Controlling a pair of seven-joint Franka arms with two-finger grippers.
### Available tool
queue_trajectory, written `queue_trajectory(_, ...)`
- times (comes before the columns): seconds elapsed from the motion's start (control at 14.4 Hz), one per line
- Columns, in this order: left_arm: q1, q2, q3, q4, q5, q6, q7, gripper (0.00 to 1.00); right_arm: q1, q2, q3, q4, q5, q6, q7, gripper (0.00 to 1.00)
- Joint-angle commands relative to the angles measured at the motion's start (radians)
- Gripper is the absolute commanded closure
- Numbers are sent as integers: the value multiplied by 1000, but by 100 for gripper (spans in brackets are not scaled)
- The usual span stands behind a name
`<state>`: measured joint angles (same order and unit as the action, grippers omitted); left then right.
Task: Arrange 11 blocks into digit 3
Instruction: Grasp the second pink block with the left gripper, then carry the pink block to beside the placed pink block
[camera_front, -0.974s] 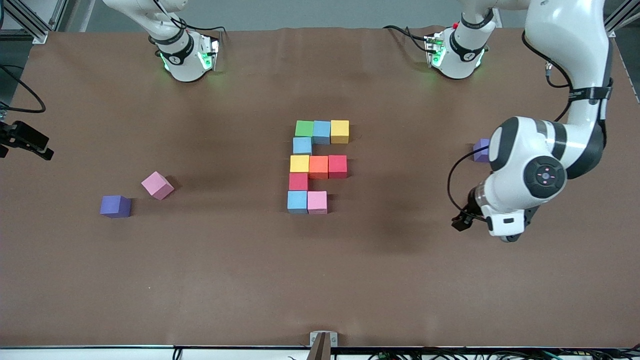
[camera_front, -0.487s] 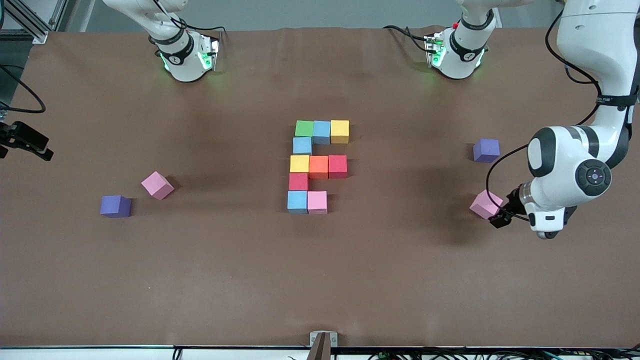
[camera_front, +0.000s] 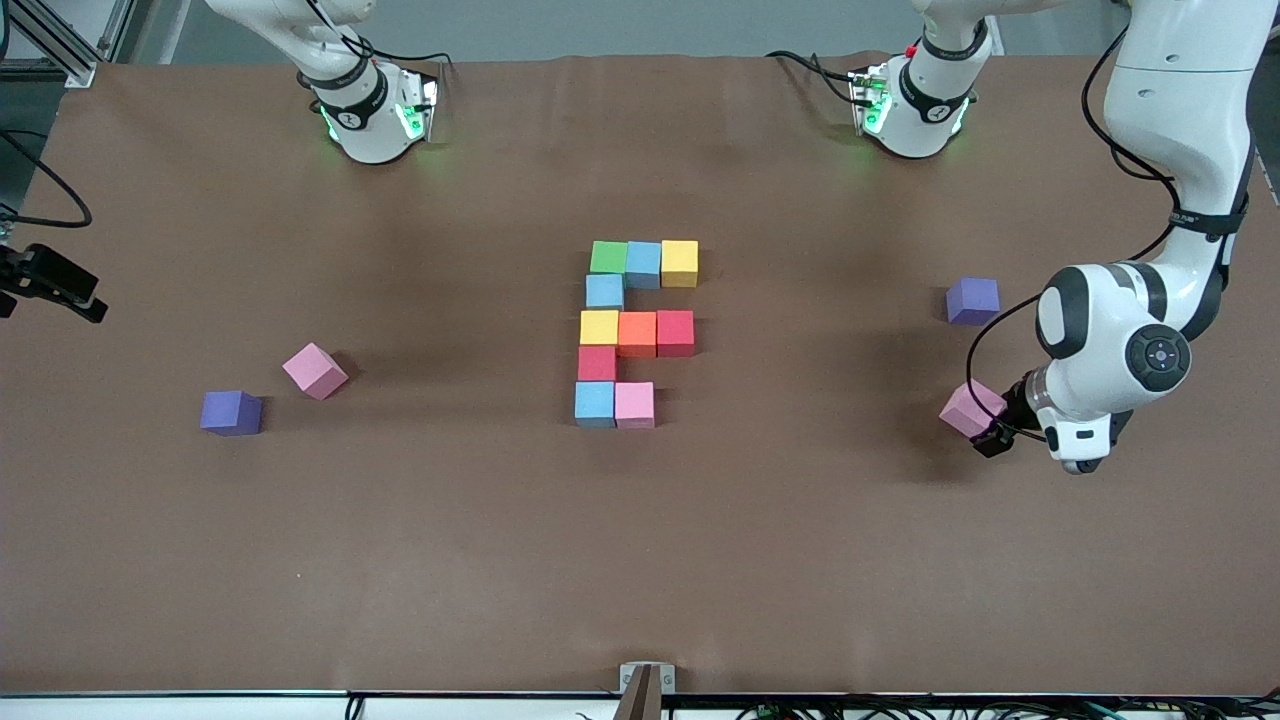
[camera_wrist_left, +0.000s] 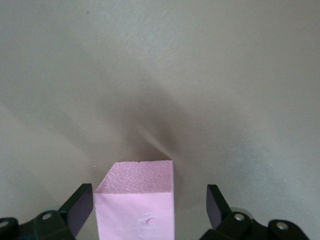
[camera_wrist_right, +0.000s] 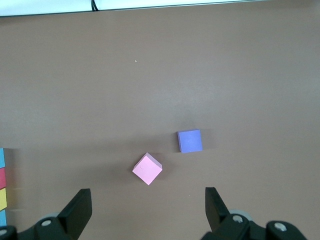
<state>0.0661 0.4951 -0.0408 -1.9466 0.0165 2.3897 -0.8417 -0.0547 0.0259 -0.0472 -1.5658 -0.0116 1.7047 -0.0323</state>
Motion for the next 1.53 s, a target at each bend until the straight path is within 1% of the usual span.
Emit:
queue_trajectory(0.0,21,-20,-8,-37,19,14,-10,0,-2,3,3,6,-1,3,-8,0)
queue_trajectory(0.14,20,-9,-8,-37,19,14,-10,1,-1,3,3,6,-1,3,-8,0)
queue_trajectory(0.21,20,0,-8,-37,19,14,-10,8,-1,3,1,6,-1,3,-8,0)
queue_trajectory(0.28,21,6,-8,-35,17,14,-10,21,-1,3,3,6,-1,3,-8,0)
queue_trajectory(0.42,17,6,-10,-28,8,13,-19,54,4,3,3,6,-2,3,-9,0)
queue_trajectory(0.56,8,5,-26,-14,5,13,-58,77,6,3,6,6,-4,1,-11,0)
queue_trajectory(0.77,1,6,-114,37,5,8,-244,77,6,3,7,6,-2,1,-33,0)
queue_trajectory(0.83,-2,10,-157,70,5,-3,-323,77,3,3,7,6,-1,9,-52,0)
queue_trajectory(0.9,-18,14,-174,101,5,-18,-394,78,3,2,7,6,1,13,-55,0)
queue_trajectory(1.11,-133,109,-172,268,17,-93,-729,79,3,2,7,6,1,15,-55,0)
queue_trajectory(1.25,-204,189,-172,380,13,-116,-880,79,3,0,7,3,2,24,-55,0)
queue_trajectory(1.32,-250,219,-168,414,19,-119,-952,79,1,0,7,1,2,24,-55,0)
queue_trajectory(1.39,-299,238,-160,431,17,-119,-1008,79,1,-1,7,0,2,24,-55,0)
queue_trajectory(1.46,-327,244,-156,442,16,-119,-1031,79,-1,-3,7,-3,2,23,-55,0)
